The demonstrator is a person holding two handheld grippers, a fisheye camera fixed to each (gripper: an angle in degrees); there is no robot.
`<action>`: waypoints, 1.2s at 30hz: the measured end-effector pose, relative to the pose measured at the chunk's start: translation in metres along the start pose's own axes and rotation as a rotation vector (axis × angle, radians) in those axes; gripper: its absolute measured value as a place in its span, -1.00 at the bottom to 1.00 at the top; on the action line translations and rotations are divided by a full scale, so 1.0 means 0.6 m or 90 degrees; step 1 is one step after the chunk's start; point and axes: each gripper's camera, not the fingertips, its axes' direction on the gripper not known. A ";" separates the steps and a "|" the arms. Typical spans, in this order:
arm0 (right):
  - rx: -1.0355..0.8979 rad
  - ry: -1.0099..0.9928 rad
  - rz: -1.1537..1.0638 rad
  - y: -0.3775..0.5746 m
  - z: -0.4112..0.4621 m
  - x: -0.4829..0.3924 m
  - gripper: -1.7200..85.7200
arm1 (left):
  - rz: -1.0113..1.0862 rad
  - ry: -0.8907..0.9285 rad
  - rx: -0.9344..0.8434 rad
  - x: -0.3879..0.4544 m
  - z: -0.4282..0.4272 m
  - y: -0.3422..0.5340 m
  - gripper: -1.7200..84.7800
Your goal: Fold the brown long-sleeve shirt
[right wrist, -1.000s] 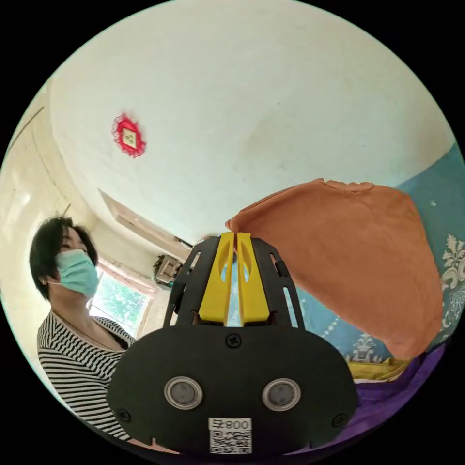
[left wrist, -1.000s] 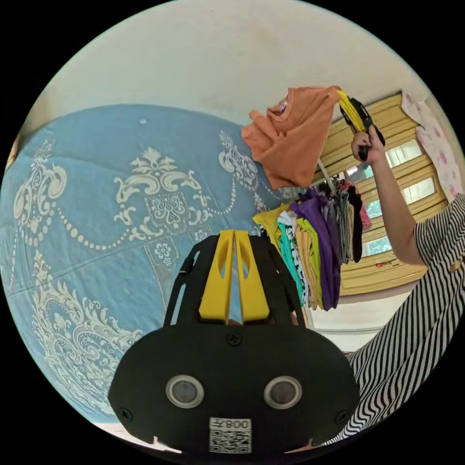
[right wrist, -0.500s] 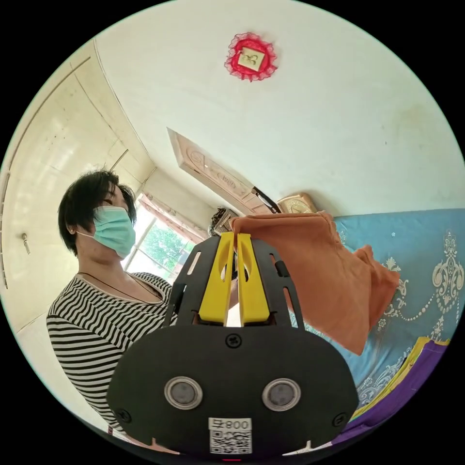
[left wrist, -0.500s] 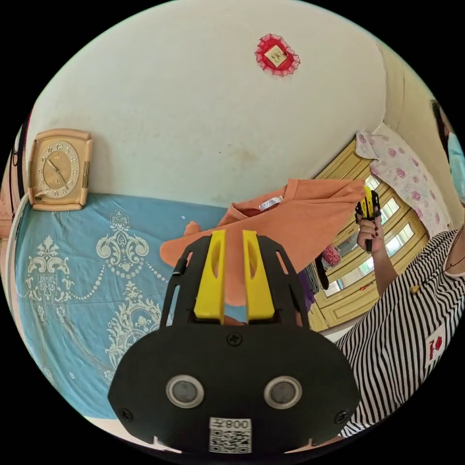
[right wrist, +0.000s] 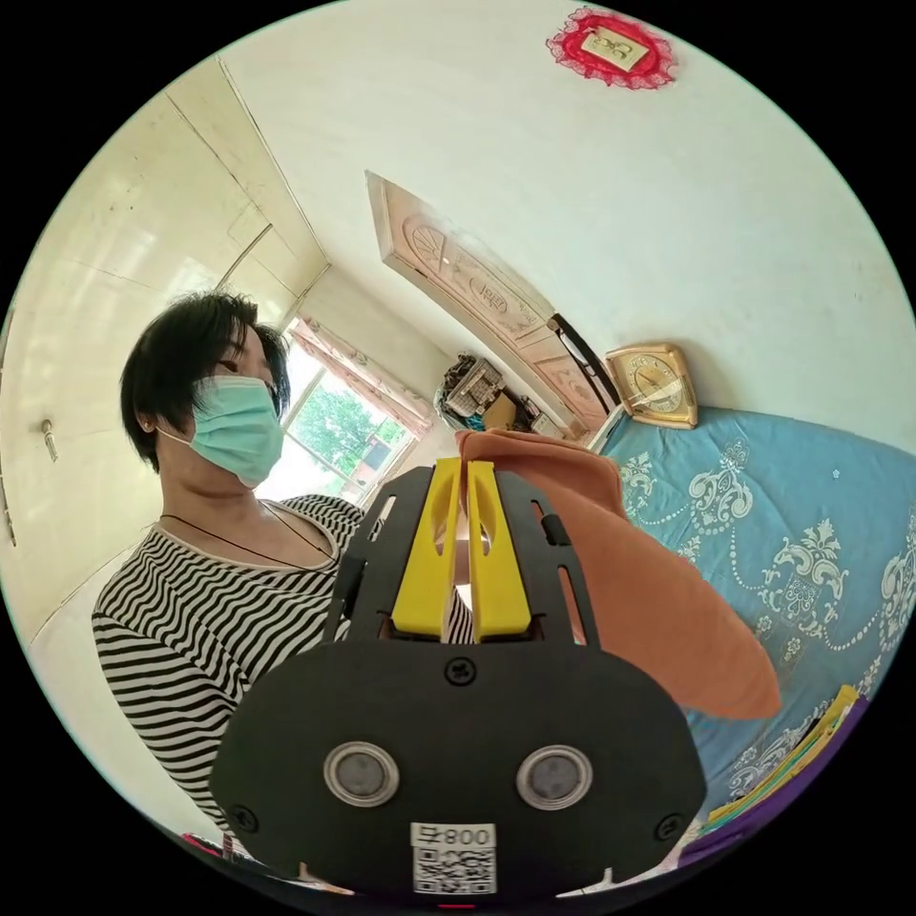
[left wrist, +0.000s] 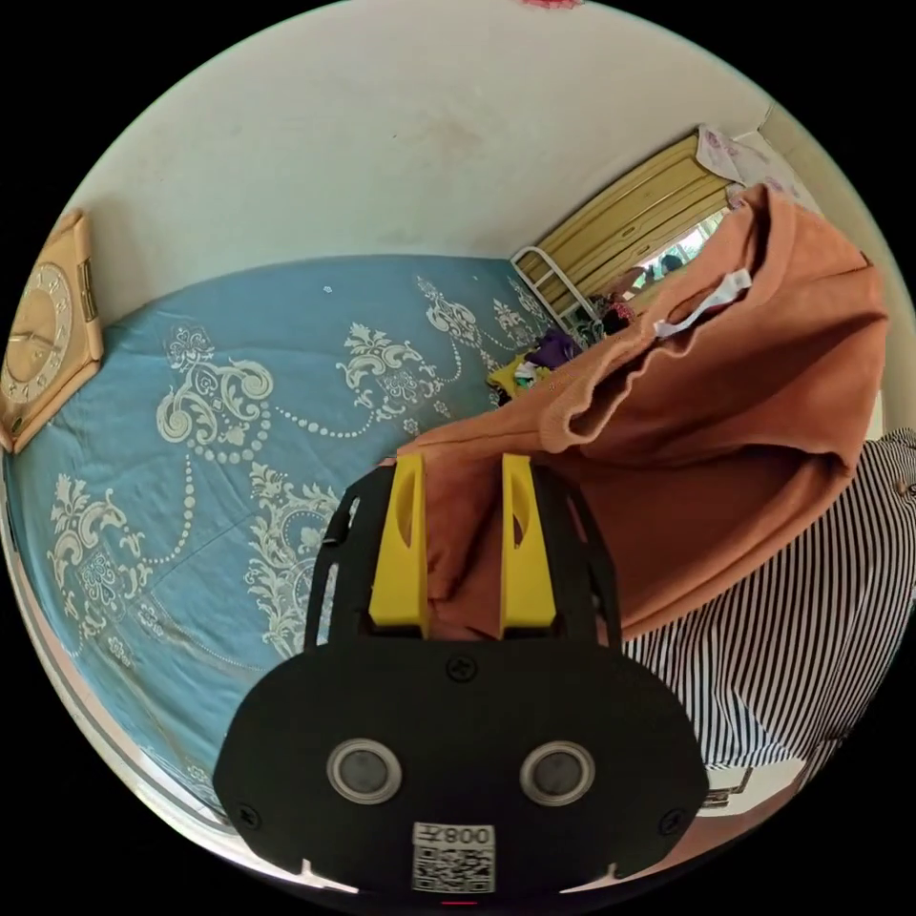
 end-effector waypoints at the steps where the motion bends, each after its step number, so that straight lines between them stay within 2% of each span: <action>1: -0.003 0.003 0.000 -0.012 0.002 -0.015 -0.95 | 0.001 0.010 -0.016 0.008 0.005 -0.002 -0.67; 3: -0.001 -0.001 0.002 -0.030 0.001 -0.034 -0.95 | 0.004 0.027 -0.033 0.023 0.011 -0.007 -0.66; 6: -0.004 -0.003 -0.012 -0.057 -0.002 -0.076 -0.95 | -0.039 -0.016 -0.012 0.044 -0.004 -0.019 -0.68; 11: -0.014 0.025 -0.043 -0.096 -0.025 -0.155 -0.95 | -0.142 -0.048 0.144 0.073 -0.101 -0.019 -0.68; 15: -0.007 0.025 -0.065 -0.116 -0.054 -0.200 -0.95 | -0.123 -0.064 0.178 0.119 -0.147 -0.029 -0.68; 19: -0.004 0.017 -0.095 -0.136 -0.091 -0.244 -0.95 | -0.097 -0.057 0.179 0.188 -0.183 -0.061 -0.88; 26: 0.042 0.004 -0.117 -0.134 -0.204 -0.293 -0.95 | -0.109 -0.061 0.311 0.315 -0.309 -0.031 -0.91; 30: 0.031 -0.001 -0.146 -0.145 -0.240 -0.330 -0.95 | -0.097 -0.101 0.297 0.385 -0.322 -0.034 -0.77; 32: 0.013 -0.009 -0.172 -0.161 -0.252 -0.361 -0.95 | -0.075 -0.104 0.246 0.424 -0.295 -0.046 -0.65; 36: -0.017 0.000 -0.203 -0.185 -0.265 -0.405 -0.95 | -0.078 -0.053 0.171 0.460 -0.243 -0.049 -0.59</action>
